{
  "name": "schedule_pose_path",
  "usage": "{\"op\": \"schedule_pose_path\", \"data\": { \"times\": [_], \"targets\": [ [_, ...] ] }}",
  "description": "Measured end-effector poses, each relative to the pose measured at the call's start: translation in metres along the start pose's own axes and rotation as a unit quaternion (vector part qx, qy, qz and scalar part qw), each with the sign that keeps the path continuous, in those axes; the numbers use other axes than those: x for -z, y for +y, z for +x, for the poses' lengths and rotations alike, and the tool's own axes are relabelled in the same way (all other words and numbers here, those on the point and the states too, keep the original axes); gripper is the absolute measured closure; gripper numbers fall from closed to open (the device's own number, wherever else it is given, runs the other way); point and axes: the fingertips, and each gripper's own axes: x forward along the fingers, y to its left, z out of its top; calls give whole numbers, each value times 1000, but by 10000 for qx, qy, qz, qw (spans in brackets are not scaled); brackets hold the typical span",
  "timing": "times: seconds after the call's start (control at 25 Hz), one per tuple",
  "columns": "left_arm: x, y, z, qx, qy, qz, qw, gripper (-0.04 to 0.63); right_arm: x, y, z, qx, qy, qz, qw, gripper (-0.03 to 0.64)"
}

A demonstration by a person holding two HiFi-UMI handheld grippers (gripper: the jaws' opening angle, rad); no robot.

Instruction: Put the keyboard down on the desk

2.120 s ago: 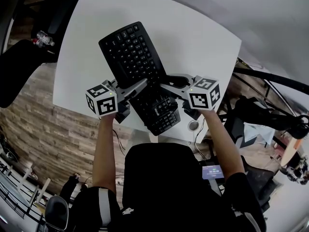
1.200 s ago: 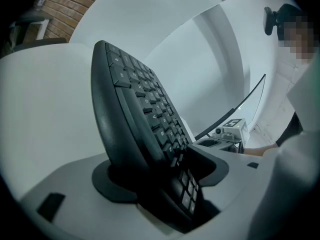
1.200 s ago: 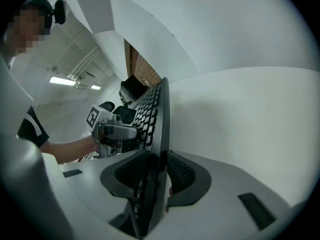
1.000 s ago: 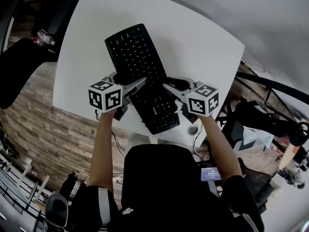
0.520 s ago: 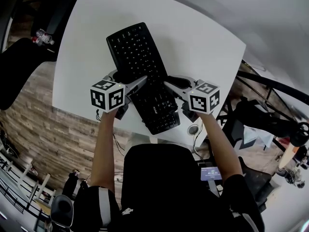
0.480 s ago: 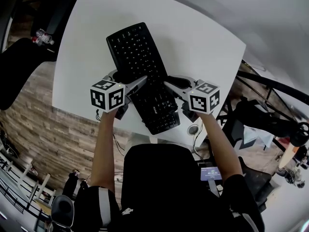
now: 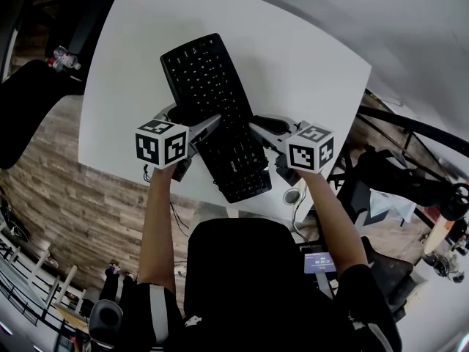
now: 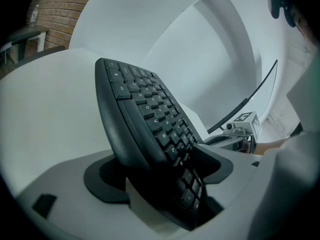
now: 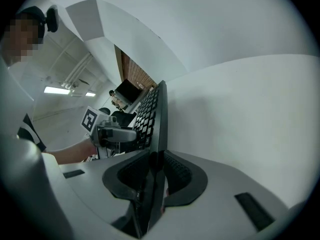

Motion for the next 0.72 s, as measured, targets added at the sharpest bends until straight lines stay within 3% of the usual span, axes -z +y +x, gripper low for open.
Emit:
{"op": "schedule_pose_path", "data": {
  "times": [0.28,0.52,0.72],
  "targets": [
    [4,3,-2,-18,84,8,10000,210,0,0,1,-24,52,-3,10000,500],
    [6,2,-3,66,394,147,9991,210,-1,0,-1,32,43,-16,10000,502],
    [4,4,-4,-82,382,254,9989,192,-2,1,-2,57,4,-18,10000,505]
  ]
}}
